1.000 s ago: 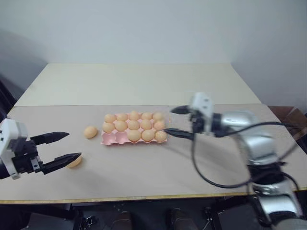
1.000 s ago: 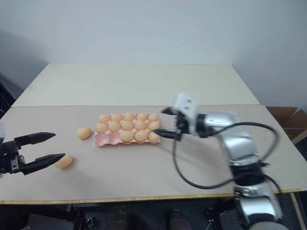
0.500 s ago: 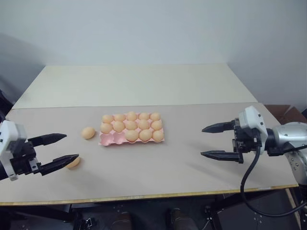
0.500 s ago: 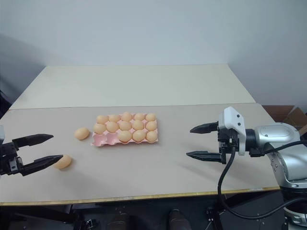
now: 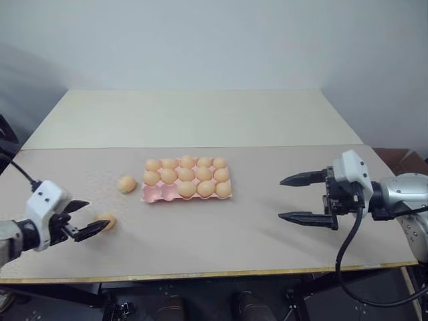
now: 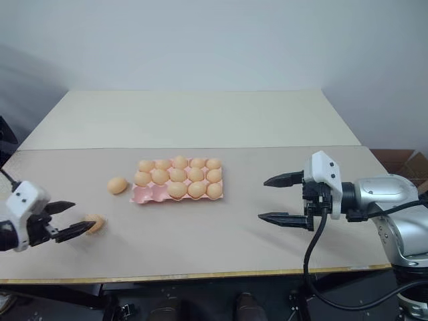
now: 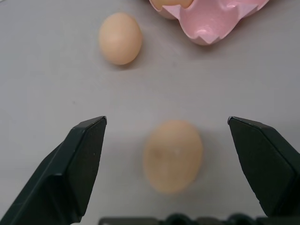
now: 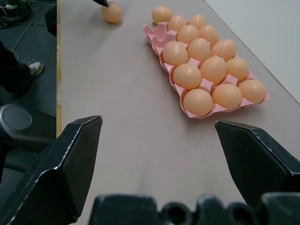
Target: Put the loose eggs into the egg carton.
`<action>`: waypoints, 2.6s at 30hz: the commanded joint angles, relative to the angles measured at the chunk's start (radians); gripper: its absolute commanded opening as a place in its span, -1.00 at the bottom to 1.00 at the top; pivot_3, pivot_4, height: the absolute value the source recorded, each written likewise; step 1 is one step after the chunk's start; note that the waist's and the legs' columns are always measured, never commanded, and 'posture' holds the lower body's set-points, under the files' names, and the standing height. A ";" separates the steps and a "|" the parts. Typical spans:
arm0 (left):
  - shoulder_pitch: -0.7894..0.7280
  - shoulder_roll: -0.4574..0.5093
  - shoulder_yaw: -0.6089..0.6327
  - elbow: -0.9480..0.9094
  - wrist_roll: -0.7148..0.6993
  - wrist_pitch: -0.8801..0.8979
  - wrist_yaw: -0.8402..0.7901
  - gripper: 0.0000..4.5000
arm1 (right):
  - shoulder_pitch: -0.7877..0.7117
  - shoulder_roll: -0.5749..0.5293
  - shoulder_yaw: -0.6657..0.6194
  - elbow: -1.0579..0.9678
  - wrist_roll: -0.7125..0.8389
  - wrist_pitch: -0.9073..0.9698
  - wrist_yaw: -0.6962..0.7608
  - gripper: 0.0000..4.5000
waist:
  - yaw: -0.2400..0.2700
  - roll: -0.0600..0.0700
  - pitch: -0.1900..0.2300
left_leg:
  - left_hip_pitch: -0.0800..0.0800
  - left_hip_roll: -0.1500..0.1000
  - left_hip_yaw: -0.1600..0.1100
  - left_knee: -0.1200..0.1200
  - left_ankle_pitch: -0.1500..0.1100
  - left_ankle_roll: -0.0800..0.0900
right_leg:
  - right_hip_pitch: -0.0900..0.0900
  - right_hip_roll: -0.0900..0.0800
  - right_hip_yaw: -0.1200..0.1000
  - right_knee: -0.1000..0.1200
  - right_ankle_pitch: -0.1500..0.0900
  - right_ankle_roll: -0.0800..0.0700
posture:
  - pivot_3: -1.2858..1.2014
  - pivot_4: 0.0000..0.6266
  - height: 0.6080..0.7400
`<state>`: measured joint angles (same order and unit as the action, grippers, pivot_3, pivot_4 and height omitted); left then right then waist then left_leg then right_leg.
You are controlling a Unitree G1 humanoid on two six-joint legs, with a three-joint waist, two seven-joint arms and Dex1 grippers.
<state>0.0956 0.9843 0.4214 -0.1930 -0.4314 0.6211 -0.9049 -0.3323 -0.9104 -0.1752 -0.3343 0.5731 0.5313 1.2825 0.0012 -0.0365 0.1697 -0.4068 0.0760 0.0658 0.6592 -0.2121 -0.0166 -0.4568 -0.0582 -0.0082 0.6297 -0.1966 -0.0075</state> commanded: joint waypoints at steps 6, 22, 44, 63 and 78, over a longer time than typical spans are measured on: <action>-0.061 0.032 -0.132 0.066 0.061 0.026 -0.006 0.44 | -0.009 -0.030 -0.042 -0.050 0.044 -0.005 -0.022 1.00 | -0.002 0.000 0.000 | -0.001 0.000 0.000 0.000 0.002 0.003 | -0.001 0.000 0.000 0.000 0.001 0.001 | 0.03 -0.52 1.00; -0.311 -0.019 -0.186 -0.031 -0.031 -0.011 -0.063 -0.23 | 0.002 -0.021 -0.030 -0.060 0.055 -0.024 -0.075 1.00 | 0.016 0.000 0.000 | -0.002 -0.001 0.000 0.001 0.002 0.003 | 0.000 0.000 0.000 0.000 0.001 0.001 | 0.03 -0.52 1.00; -0.632 -0.235 -0.393 0.205 0.111 -0.172 -0.071 0.99 | 0.053 -0.019 -0.085 -0.133 0.088 -0.010 -0.164 1.00 | 0.003 -0.001 0.000 | -0.001 -0.006 -0.002 0.003 0.002 0.004 | 0.002 0.000 0.005 0.001 0.006 0.011 | 0.03 -0.52 1.00; 0.098 -0.060 0.449 -0.130 -0.149 -0.081 -0.270 0.99 | -0.010 -0.013 -0.038 -0.004 0.068 -0.075 -0.087 1.00 | -0.008 -0.001 0.000 | 0.001 -0.005 0.001 0.002 0.002 0.004 | 0.001 -0.002 0.006 0.000 0.002 0.005 | 0.03 -0.52 1.00; 0.154 -0.095 0.396 -0.181 -0.177 -0.009 -0.104 0.99 | -0.035 -0.021 -0.031 -0.004 0.070 -0.059 -0.065 1.00 | 0.001 -0.001 0.000 | 0.001 -0.005 0.001 0.002 0.002 0.003 | 0.001 -0.002 0.007 0.000 0.002 0.005 | 0.03 -0.52 1.00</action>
<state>0.2694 0.8654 0.8259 -0.3816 -0.6062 0.5996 -1.0334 -0.3465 -0.9171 -0.1869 -0.3173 0.6316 0.4830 1.2183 0.0025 -0.0379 0.1701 -0.4059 0.0714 0.0672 0.6616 -0.2102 -0.0132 -0.4562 -0.0598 -0.0015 0.6299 -0.1942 -0.0029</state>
